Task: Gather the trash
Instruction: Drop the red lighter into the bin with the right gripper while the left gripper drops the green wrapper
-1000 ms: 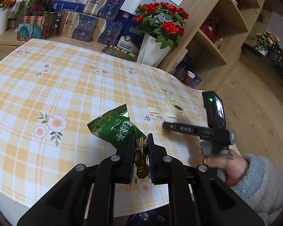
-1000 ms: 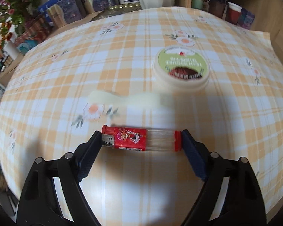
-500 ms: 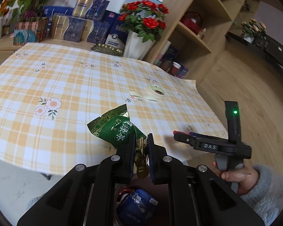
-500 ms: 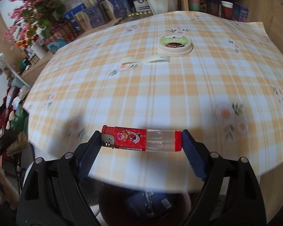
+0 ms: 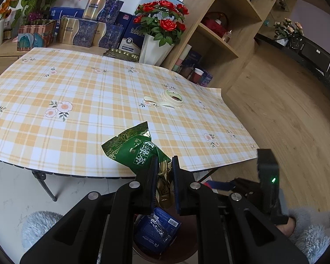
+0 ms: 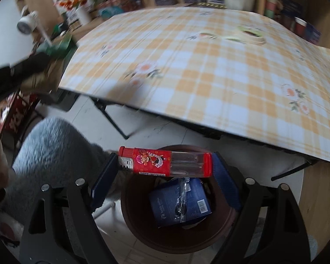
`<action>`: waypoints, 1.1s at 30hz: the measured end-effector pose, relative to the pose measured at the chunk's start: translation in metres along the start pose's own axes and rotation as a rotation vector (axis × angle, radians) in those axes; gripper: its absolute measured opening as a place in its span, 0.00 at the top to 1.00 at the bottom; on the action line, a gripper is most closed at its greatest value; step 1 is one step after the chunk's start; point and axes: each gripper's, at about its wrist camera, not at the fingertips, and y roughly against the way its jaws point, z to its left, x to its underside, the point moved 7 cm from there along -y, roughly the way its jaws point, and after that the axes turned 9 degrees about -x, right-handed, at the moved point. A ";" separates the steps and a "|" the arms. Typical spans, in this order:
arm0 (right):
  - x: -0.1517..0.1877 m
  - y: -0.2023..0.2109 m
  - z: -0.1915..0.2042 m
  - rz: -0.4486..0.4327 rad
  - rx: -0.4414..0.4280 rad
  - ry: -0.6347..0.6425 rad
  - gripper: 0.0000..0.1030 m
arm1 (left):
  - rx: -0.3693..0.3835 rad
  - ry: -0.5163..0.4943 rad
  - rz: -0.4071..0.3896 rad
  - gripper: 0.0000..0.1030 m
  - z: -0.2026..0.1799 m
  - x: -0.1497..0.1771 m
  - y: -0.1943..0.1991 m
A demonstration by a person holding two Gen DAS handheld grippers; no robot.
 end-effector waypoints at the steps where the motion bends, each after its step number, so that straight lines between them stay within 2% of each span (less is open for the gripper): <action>1: 0.001 -0.005 0.002 0.011 0.004 0.010 0.19 | 0.002 0.000 0.000 0.88 0.000 0.000 0.000; 5: 0.002 -0.015 0.005 0.019 0.017 0.033 0.17 | 0.008 0.004 -0.001 0.88 0.001 0.000 0.000; 7: -0.004 -0.011 0.007 -0.009 0.012 0.046 0.09 | 0.007 0.006 -0.002 0.88 0.002 0.000 0.000; 10: -0.013 -0.002 0.008 -0.051 0.008 0.049 0.09 | 0.005 0.016 -0.003 0.88 0.005 -0.001 0.000; 15: -0.024 0.026 -0.008 -0.140 0.062 0.042 0.08 | 0.012 -0.002 0.001 0.88 0.002 0.000 -0.001; 21: -0.017 0.068 -0.043 -0.262 0.161 0.042 0.06 | 0.050 -0.081 0.023 0.88 -0.020 0.013 -0.008; 26: 0.007 0.101 -0.071 -0.367 0.289 0.050 0.06 | 0.100 -0.186 0.057 0.87 -0.048 0.034 -0.024; 28: 0.018 0.109 -0.083 -0.405 0.340 0.021 0.06 | 0.120 -0.245 0.079 0.87 -0.063 0.046 -0.035; 33: 0.027 0.129 -0.104 -0.512 0.394 -0.084 0.06 | 0.149 -0.342 0.134 0.87 -0.086 0.073 -0.059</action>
